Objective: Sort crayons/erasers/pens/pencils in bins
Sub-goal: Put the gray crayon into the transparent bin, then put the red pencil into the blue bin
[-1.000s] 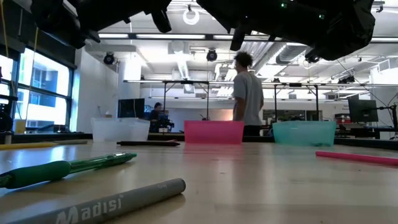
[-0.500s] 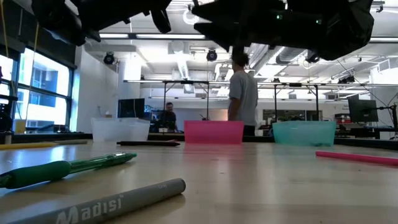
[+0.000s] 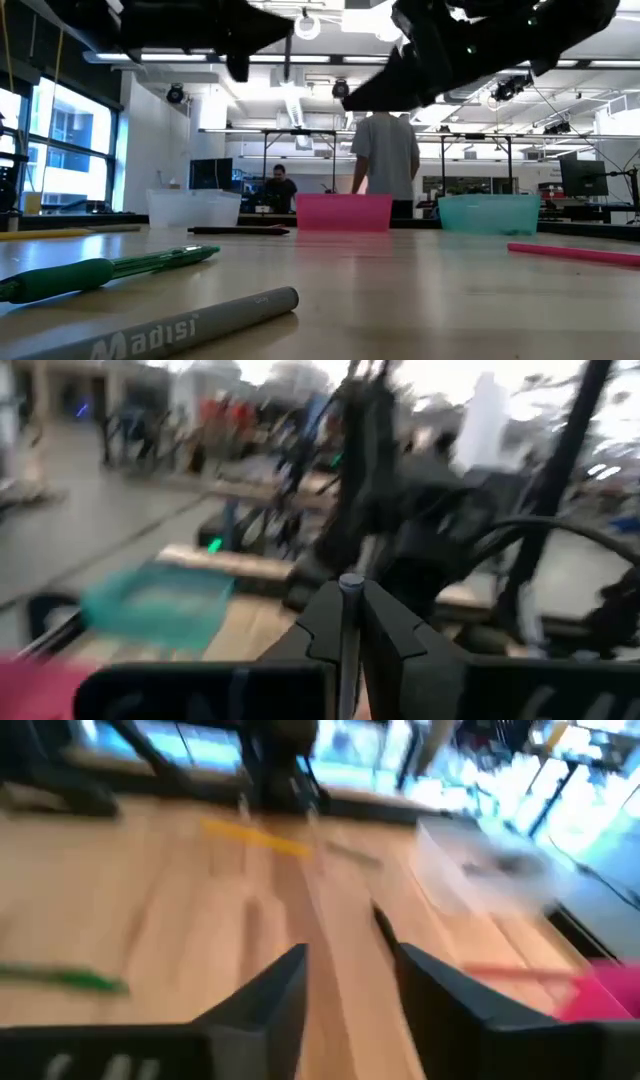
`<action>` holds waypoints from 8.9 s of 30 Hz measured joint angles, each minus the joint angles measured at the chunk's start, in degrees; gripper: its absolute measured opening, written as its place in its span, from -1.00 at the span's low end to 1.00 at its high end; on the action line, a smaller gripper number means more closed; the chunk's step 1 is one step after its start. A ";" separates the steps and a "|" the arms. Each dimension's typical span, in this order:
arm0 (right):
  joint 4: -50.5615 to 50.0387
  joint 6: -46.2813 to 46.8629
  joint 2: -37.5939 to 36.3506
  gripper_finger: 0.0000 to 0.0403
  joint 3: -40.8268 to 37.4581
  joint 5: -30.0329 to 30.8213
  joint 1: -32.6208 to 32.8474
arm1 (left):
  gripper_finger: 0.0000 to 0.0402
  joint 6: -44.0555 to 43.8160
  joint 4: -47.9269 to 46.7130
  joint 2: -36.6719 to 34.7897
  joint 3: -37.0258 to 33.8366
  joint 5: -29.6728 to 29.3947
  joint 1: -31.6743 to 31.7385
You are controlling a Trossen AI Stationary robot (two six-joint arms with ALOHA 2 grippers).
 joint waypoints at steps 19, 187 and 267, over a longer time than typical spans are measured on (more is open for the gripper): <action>29.37 0.89 -3.10 -0.99 -23.96 -8.97 -6.64 | -0.99 4.53 -57.71 3.94 21.01 -9.96 21.09; 23.12 -0.45 -18.66 -1.00 -28.16 -4.21 -5.29 | -0.33 -24.38 -58.37 36.24 28.30 -21.66 14.12; 23.67 -0.69 -18.64 -1.00 -28.16 -5.30 -5.27 | -0.88 -11.00 -64.38 41.52 34.07 -17.95 17.49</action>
